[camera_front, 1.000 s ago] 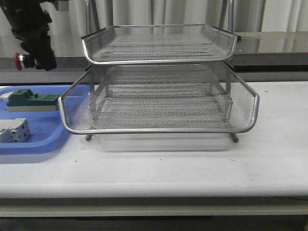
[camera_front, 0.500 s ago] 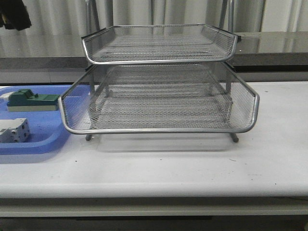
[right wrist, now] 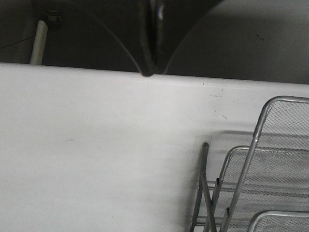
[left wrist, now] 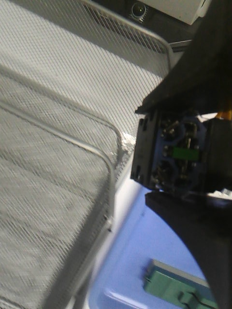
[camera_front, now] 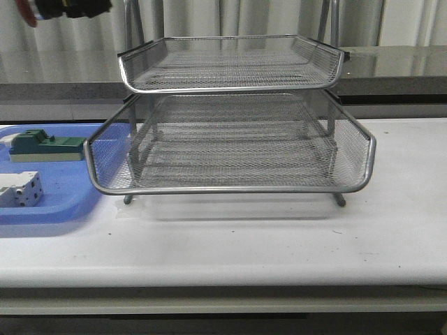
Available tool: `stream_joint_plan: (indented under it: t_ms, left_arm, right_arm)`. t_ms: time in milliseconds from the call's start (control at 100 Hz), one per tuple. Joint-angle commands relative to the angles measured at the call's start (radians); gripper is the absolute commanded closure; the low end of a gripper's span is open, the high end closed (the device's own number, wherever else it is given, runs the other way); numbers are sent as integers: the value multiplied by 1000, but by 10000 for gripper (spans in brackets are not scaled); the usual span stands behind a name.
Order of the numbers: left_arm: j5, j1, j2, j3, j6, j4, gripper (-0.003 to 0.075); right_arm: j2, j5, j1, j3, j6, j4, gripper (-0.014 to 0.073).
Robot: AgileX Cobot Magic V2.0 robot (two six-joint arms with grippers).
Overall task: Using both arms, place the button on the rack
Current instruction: 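Carry the button over the pulled-out tier with the left gripper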
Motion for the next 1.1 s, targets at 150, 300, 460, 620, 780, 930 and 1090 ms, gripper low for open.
stream_joint_plan:
  t_ms: [150,300,460,620,780,930,1090]
  left_arm:
    - [0,-165,22,-23,-18,-65,741]
    - [-19,-238,100,-23,-18,-67,741]
    - [-90,-285,183,-23,-18,-56,741]
    - [-193,-291,238,-23,-18,-52,741]
    - [-212,-291,257,-23,-18,-52,738]
    - [-209,-291,257,-23,-18,-52,643]
    - [-210,-291,257,-25,-18,-52,426]
  right_arm:
    - [0,-59,0,-35,2,-15,662]
    - [0,-59,0,-35,2,-15,662]
    - [0,-59,0,-35,2,-15,662]
    - [0,-59,0,-35,2,-15,662]
    - [0,-59,0,-35,2,-15,662]
    - [0,-59,0,-35,2,-15,662]
    - [0,-59,0,-35,2,-15,662]
